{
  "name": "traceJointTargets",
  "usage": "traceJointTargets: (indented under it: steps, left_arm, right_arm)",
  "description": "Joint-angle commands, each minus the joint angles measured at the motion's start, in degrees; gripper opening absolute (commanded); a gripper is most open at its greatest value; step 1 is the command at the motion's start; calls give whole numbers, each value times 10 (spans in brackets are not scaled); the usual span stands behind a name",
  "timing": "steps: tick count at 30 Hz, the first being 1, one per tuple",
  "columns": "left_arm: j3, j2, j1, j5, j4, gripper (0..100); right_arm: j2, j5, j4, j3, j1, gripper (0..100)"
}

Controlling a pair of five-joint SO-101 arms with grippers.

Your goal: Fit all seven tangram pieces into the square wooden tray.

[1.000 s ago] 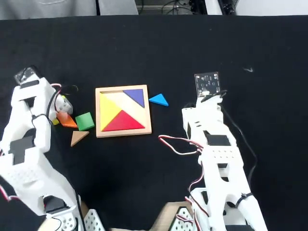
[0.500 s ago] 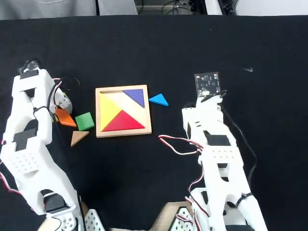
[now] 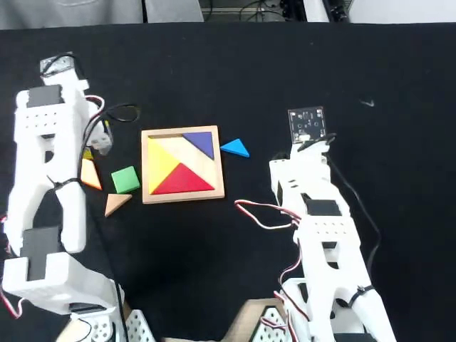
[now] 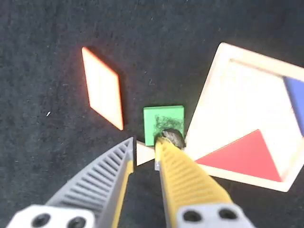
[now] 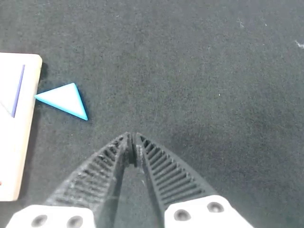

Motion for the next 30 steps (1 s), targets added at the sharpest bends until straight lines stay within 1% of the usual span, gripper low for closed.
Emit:
traceJointTargets:
  steps: [1,3,5,7,10,14,19,24,28,30]
  left_arm:
    - [20,-29,-30,-20,-14,145]
    - [59,-29,-60,-48,-61,201]
    - [109,-29,-85,-90,-126,201]
    - [164,-29,-92,-129,-191,197]
    - [221,-29,-94,-140,-265,197]
    - [254,-29,-104,-139,-316,203]
    - [251,-3,-104,-139,-331,203]
    - [193,88,-106,-139,-323,202]
    - [125,130,-107,-139,-261,199]
    - [111,143,-106,-139,-253,198]
  right_arm:
    - [-22,4,-10,-2,-8,11]
    - [-22,4,-10,-2,-8,11]
    - [-22,4,-10,-2,-8,11]
    - [-22,4,-10,-2,-8,11]
    - [-22,4,-10,-2,-8,11]
    - [-21,4,-10,-2,-8,11]
    - [-21,4,-10,-2,-10,11]
    - [-21,4,-10,-2,-9,11]
    - [-21,4,-10,-2,-10,11]
    - [-21,4,-10,-2,-10,11]
